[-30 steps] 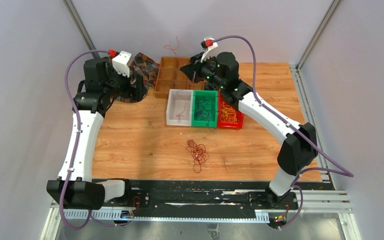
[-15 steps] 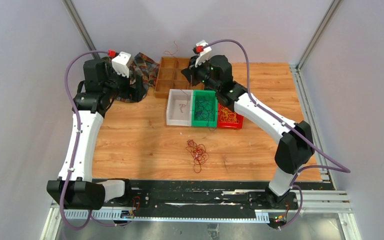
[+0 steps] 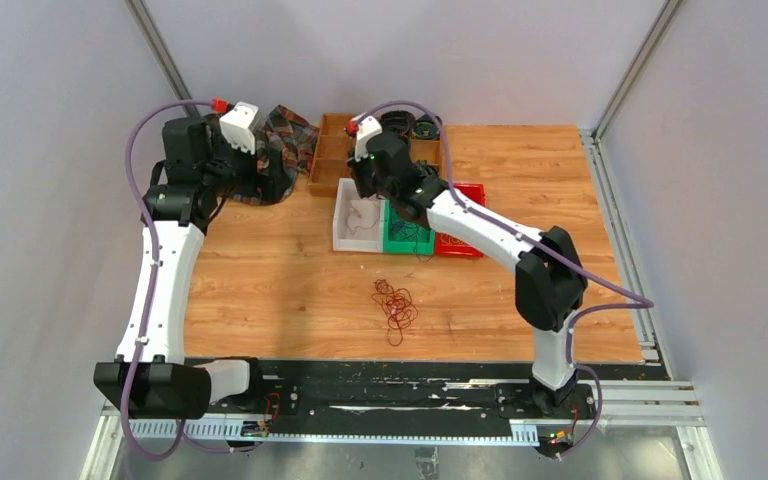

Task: Untangle the cables

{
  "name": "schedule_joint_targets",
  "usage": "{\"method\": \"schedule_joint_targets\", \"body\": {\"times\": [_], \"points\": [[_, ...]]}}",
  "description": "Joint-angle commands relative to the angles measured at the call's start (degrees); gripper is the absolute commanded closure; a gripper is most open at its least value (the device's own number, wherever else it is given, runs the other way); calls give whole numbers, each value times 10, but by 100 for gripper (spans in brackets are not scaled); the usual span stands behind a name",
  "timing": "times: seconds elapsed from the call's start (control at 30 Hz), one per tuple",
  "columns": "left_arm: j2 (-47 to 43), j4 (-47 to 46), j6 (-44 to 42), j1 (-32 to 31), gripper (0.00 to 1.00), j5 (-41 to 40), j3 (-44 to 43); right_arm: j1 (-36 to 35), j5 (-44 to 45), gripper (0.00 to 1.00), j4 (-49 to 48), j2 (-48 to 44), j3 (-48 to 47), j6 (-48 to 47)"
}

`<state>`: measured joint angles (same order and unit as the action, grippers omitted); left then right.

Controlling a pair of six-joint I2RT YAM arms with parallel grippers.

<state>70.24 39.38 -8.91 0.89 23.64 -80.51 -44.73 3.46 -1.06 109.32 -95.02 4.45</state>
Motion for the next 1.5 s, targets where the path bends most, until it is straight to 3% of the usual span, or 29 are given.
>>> {"method": "schedule_joint_targets", "body": {"times": [0.0, 0.4, 0.9, 1.03, 1.1, 1.47], "points": [[0, 1, 10, 9, 2, 23, -26, -25, 78, 99, 93, 39, -33, 62], [-5, -4, 6, 17, 2, 31, -15, -32, 75, 99, 171, 124, -32, 133], [0, -6, 7, 18, 2, 43, -16, -12, 56, 99, 301, 248, -204, 118], [-1, -7, 4, 18, 2, 42, -13, -12, 68, 66, 327, 262, -241, 110], [-3, -8, 2, 18, 2, 42, -10, -12, 76, 58, 321, 249, -230, 108], [-8, -15, 2, 18, 2, 47, 6, -9, 55, 53, 247, 114, -119, 114]]}}
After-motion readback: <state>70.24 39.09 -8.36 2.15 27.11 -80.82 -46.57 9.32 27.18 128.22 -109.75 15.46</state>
